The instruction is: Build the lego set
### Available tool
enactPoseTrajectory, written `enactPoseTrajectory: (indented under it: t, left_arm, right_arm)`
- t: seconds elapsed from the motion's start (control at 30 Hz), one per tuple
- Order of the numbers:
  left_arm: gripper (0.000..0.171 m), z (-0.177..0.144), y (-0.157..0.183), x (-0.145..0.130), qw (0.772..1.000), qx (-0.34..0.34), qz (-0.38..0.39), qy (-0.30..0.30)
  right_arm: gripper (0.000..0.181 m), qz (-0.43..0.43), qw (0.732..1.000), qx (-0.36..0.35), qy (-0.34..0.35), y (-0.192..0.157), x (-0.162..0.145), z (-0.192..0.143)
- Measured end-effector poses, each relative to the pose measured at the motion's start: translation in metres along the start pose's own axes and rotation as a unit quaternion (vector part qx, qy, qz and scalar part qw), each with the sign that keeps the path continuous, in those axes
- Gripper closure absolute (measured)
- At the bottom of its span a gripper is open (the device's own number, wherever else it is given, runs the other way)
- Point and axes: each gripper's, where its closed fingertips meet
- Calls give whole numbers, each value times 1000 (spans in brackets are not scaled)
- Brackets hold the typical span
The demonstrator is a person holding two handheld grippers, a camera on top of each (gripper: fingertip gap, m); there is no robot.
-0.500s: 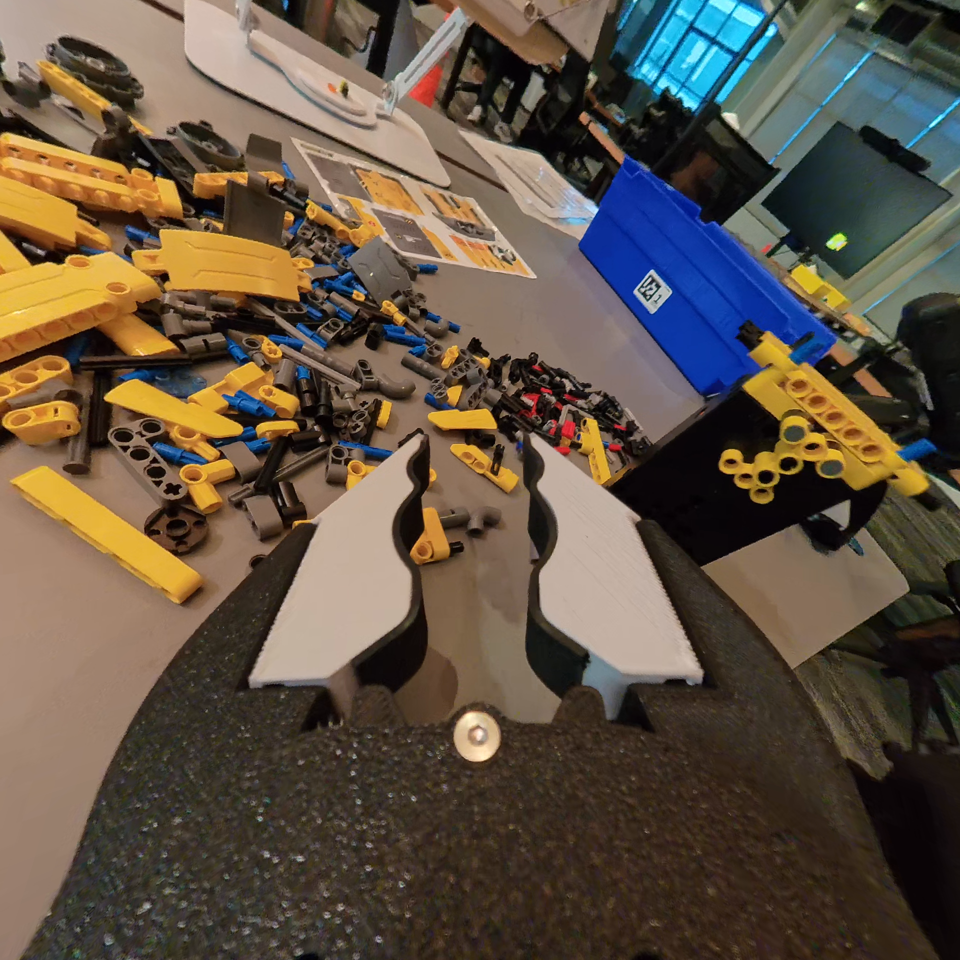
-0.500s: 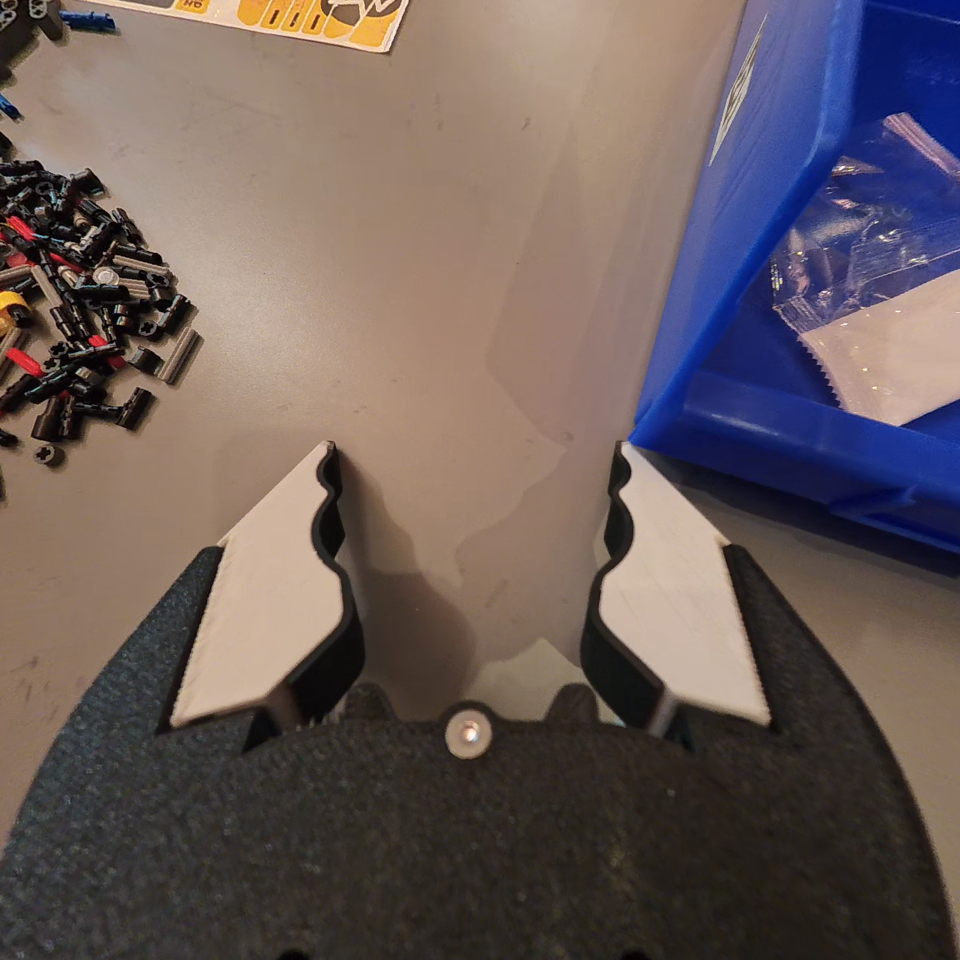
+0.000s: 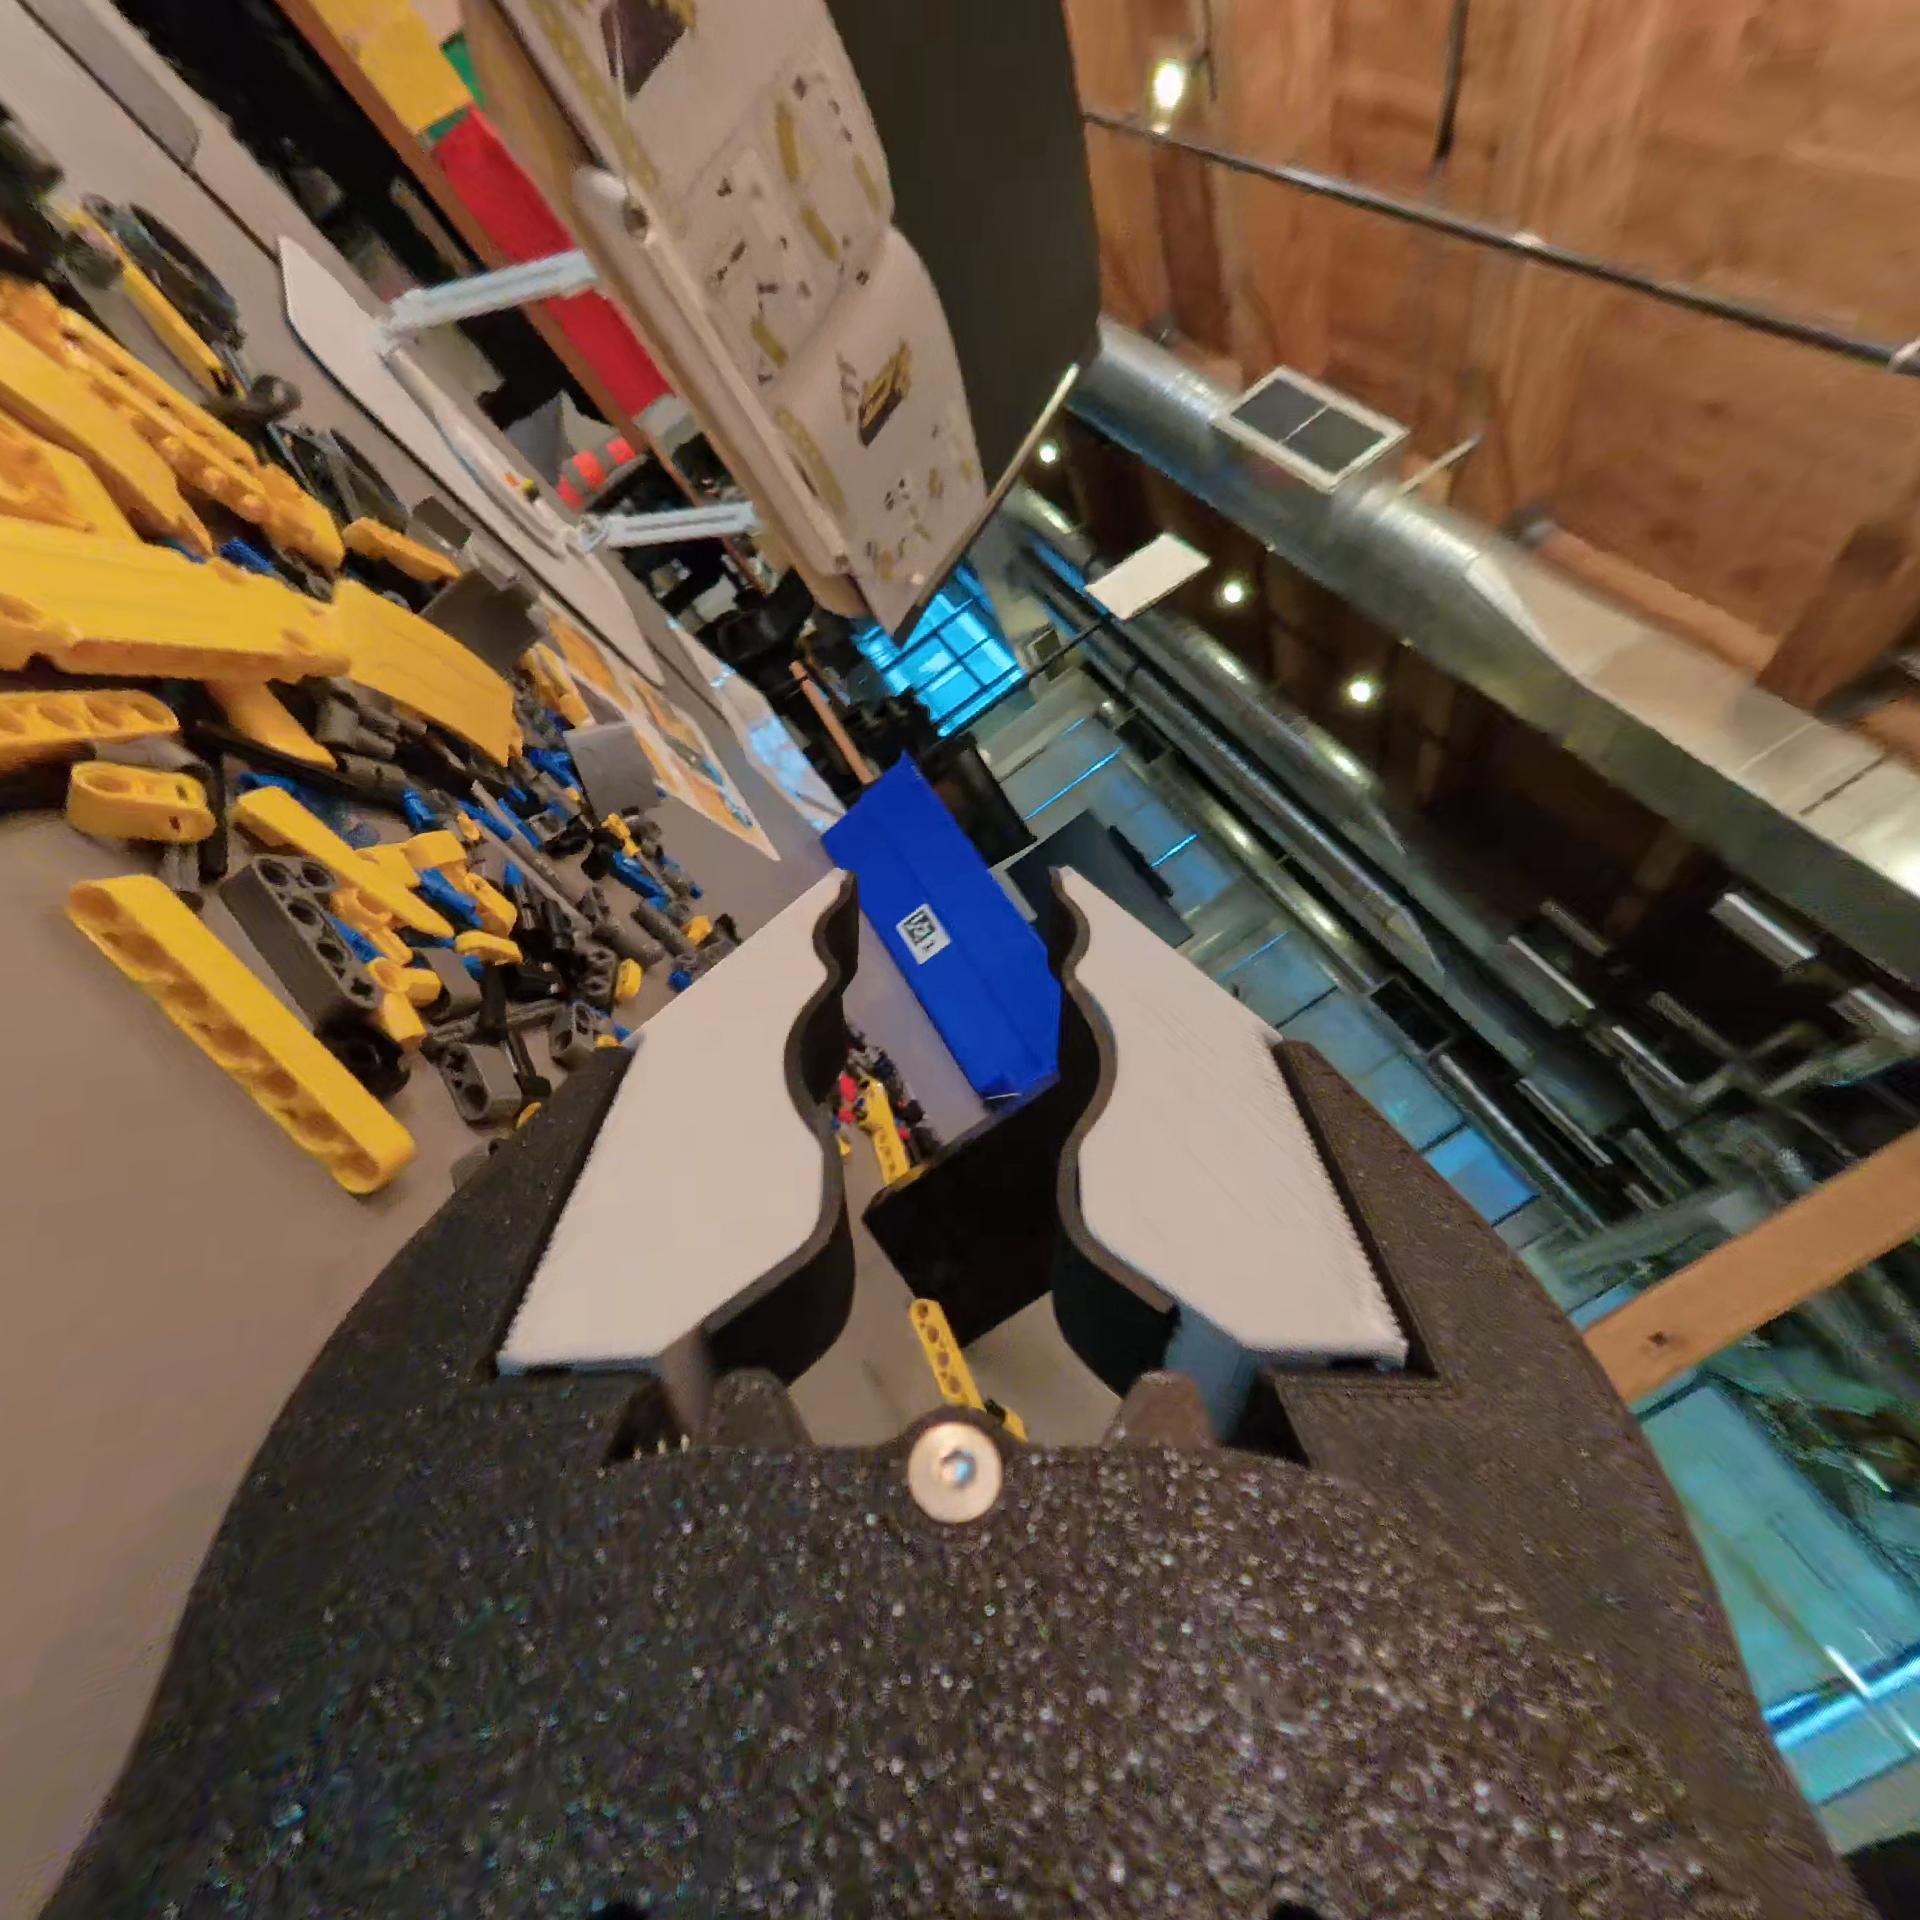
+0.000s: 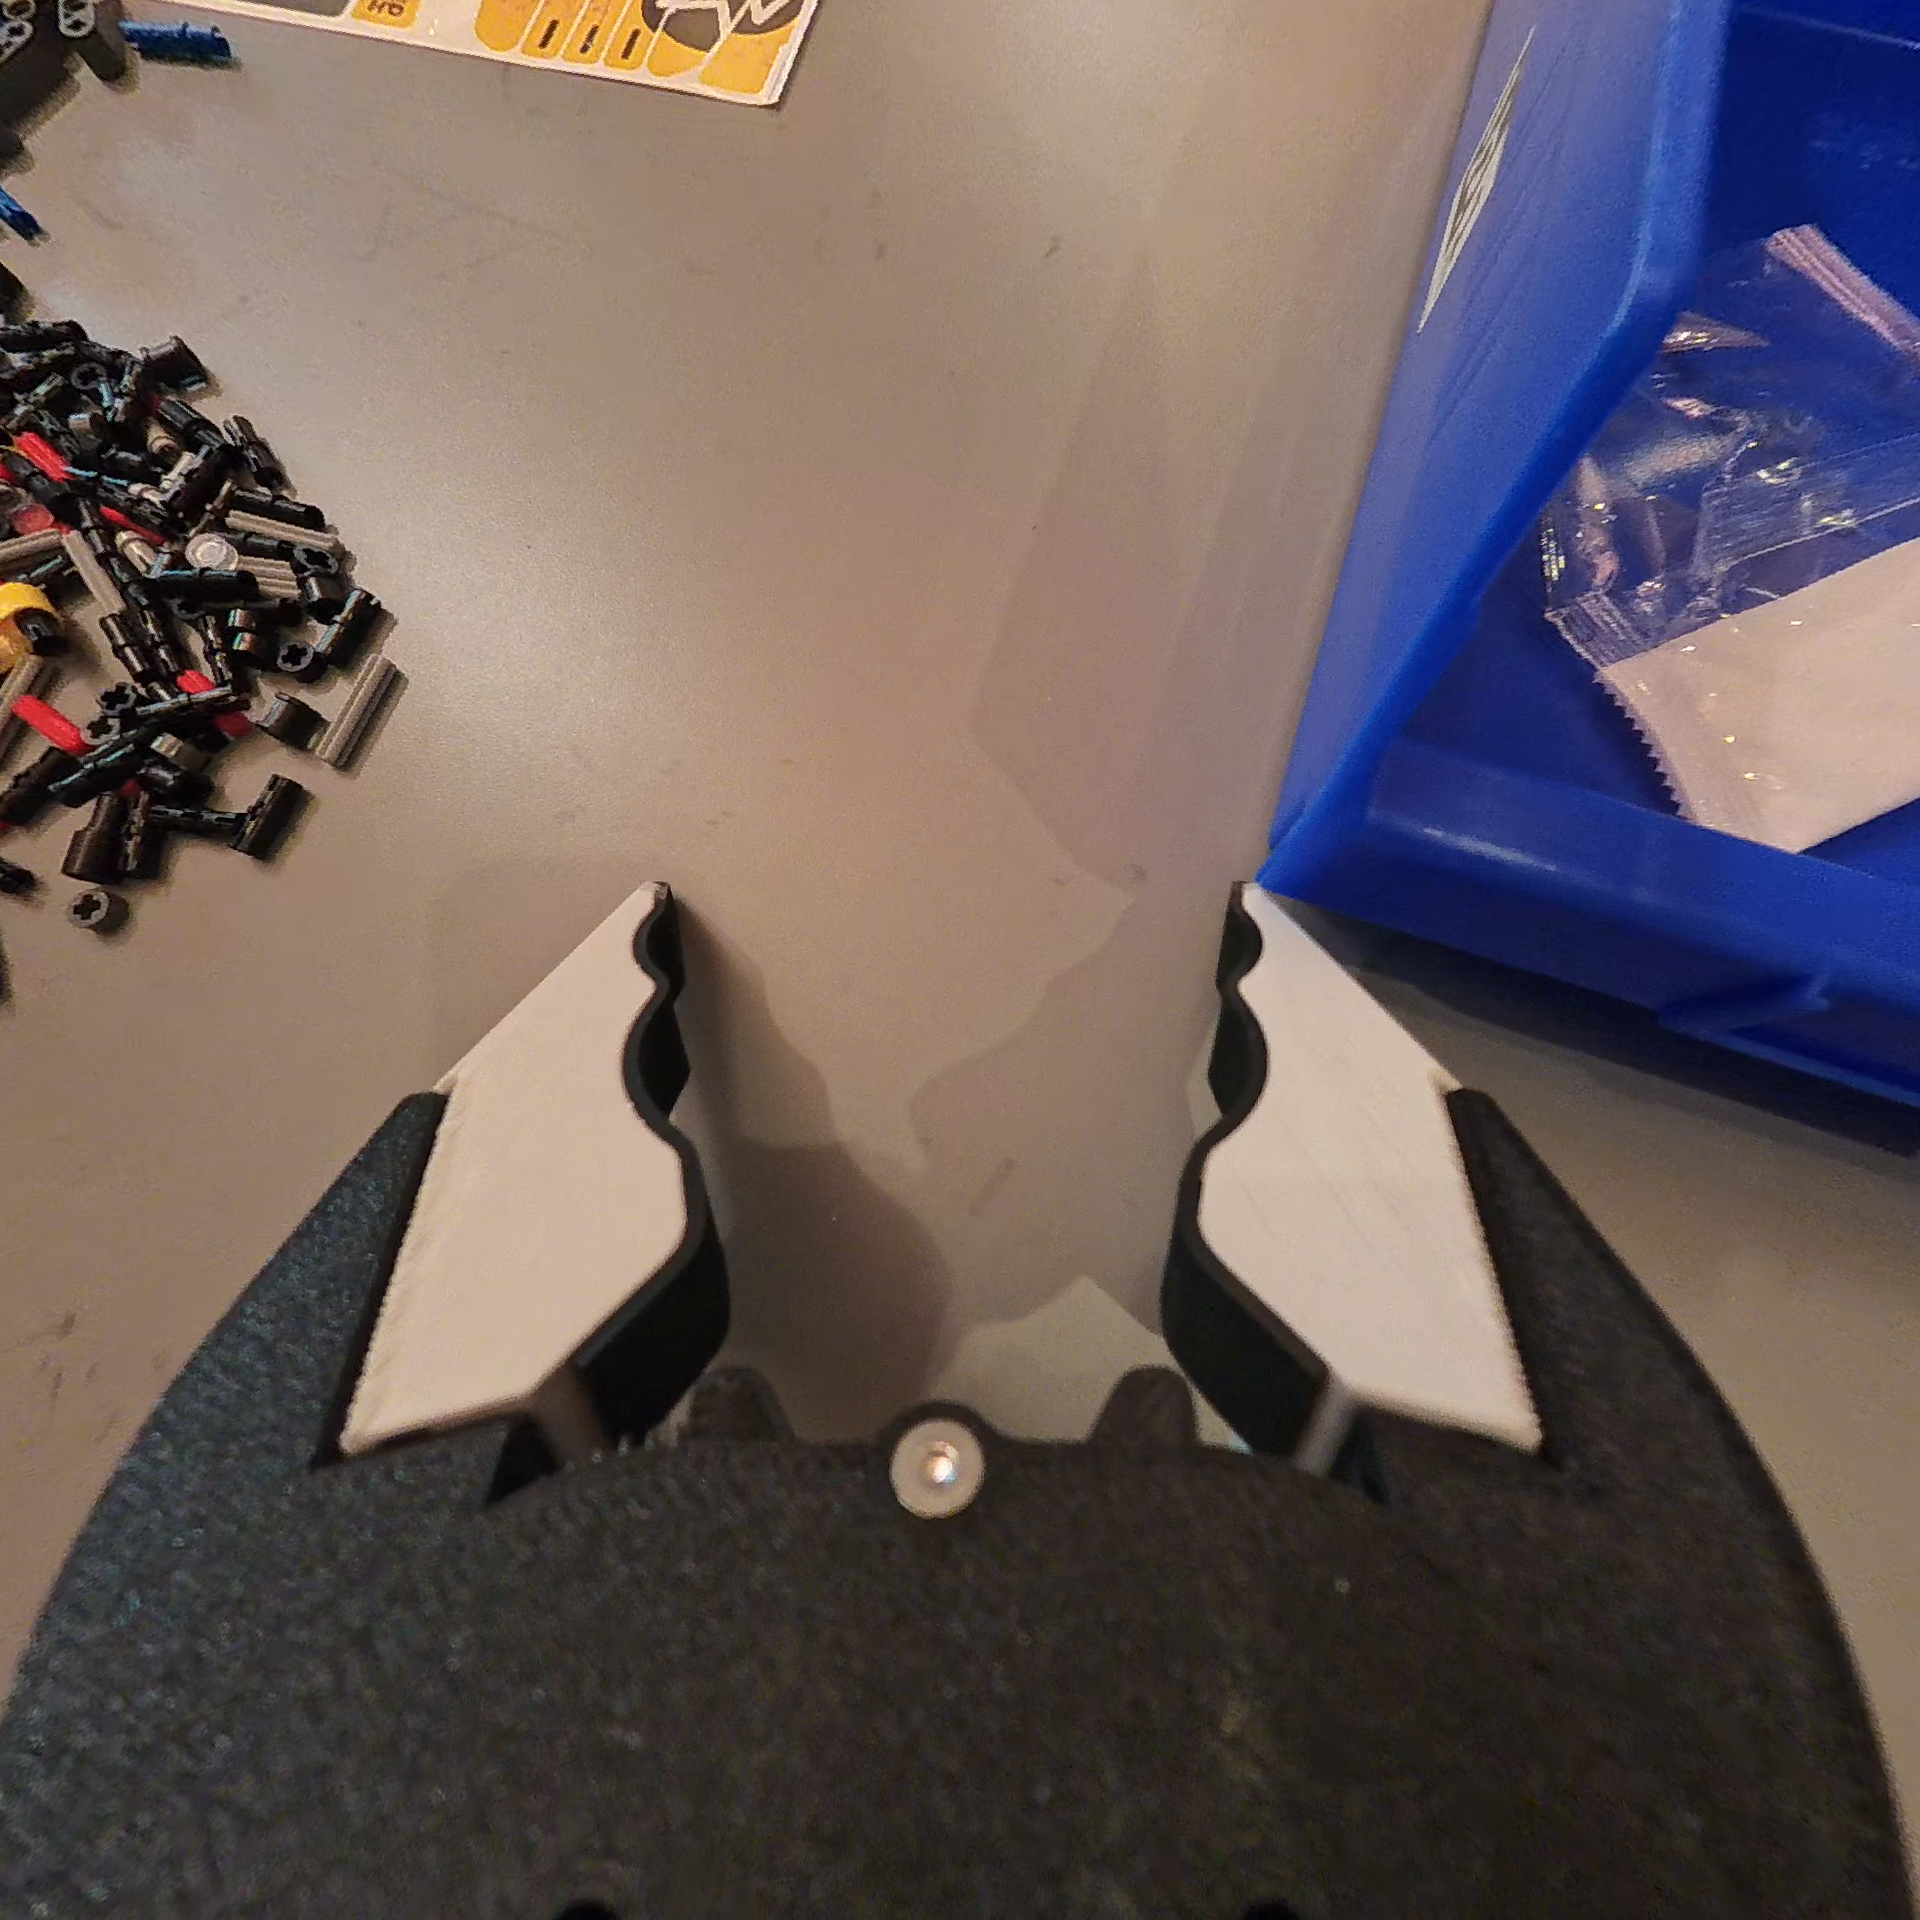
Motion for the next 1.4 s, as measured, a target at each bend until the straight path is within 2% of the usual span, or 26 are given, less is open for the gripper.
enactPoseTrajectory:
  t: [0.07,0.13,0.27,0.37,0.43,0.5,0.57,0.6,0.7,0.77,0.93,1.17,1.27,1.4]
  left_arm:
    - [136,-6,6,3,1000,-10,9,-20]
    - [136,-16,12,-2,997,-16,37,-67]
    - [135,-61,16,-6,983,-30,115,-141]
    - [136,-101,-15,9,982,7,159,-100]
    - [136,-118,-29,18,987,8,142,-73]
    - [136,-122,-29,24,990,-8,127,-60]
    - [136,-111,-19,25,986,-19,146,-75]
    - [136,-101,-12,21,981,-26,166,-100]
    - [136,-66,8,9,952,-43,227,-202]
    - [136,-42,18,0,932,-45,263,-247]
    - [136,1,34,-48,884,-75,318,-335]
    - [136,23,15,-92,816,-68,440,-368]
    - [136,22,9,-98,809,-63,462,-359]
    - [149,29,8,-96,823,-44,449,-346]
  right_arm:
    - [78,0,1000,0,0,0,0,0]
    - [78,-1,1000,1,0,0,0,0]
    - [77,-4,1000,7,0,-1,1,1]
    - [76,0,1000,4,0,-1,1,1]
    - [76,0,1000,4,0,-1,1,1]
    - [76,-1,1000,3,0,-1,1,1]
    - [76,-1,1000,3,0,-1,1,1]
    - [76,0,1000,4,0,-1,1,1]
    - [76,-1,1000,4,0,-1,1,1]
    - [76,-1,1000,4,0,-1,1,1]
    - [76,-3,1000,5,0,-1,1,1]
    - [77,-2,1000,5,1,-1,1,0]
    - [79,4,1000,-3,1,-2,0,-1]
    - [87,9,1000,-11,3,-5,-2,-4]
Point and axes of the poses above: each gripper's, where its closed fingertips meet, z out along the fingers, x out of its top, y = z × x across the jaws, and after that the axes turned 4 degrees about -z, right-handed
